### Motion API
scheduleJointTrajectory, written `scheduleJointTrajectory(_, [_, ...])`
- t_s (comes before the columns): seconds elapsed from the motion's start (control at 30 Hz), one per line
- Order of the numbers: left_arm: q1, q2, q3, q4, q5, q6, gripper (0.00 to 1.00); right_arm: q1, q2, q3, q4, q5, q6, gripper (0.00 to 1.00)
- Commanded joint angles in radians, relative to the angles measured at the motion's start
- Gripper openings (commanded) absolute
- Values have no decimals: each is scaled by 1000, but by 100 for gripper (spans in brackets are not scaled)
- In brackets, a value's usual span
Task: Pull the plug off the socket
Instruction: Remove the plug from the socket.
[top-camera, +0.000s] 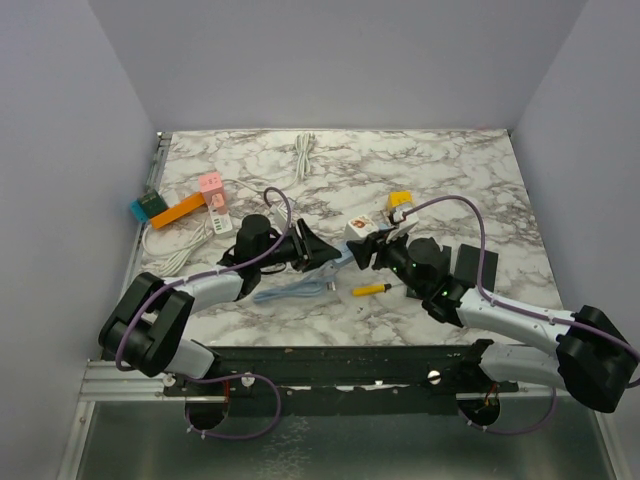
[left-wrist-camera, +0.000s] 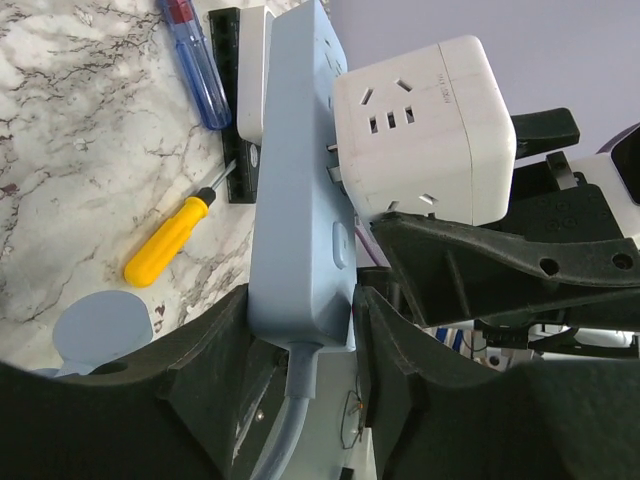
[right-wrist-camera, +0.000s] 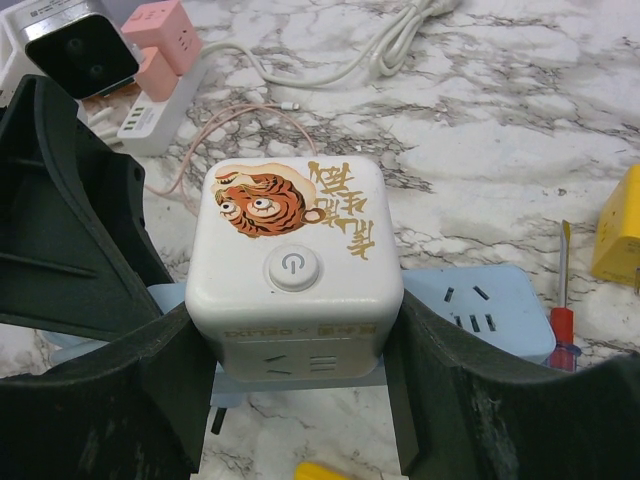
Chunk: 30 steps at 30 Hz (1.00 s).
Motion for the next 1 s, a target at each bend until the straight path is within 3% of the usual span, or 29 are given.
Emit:
scheduleJointTrajectory(0.0, [-9, -4, -19, 84, 25, -50, 49, 15, -14, 20, 99, 33, 2, 0])
scheduleJointTrajectory(0.2, [-25, 18, -18, 114, 20, -70, 47, 27, -1, 27, 113, 30, 0, 0])
scheduleJointTrajectory(0.37, [-37, 38, -18, 130, 24, -76, 15, 32, 10, 44, 89, 35, 4, 0])
scheduleJointTrajectory(0.47, [-39, 49, -35, 131, 28, -73, 1, 32, 17, 76, 25, 55, 15, 0])
scheduleJointTrajectory(0.63, [-39, 47, -62, 133, 20, -71, 0, 32, 14, 103, -23, 96, 36, 0])
scheduleJointTrajectory(0.97, [-39, 36, -80, 134, -16, -83, 0, 32, -11, 45, 37, 128, 60, 0])
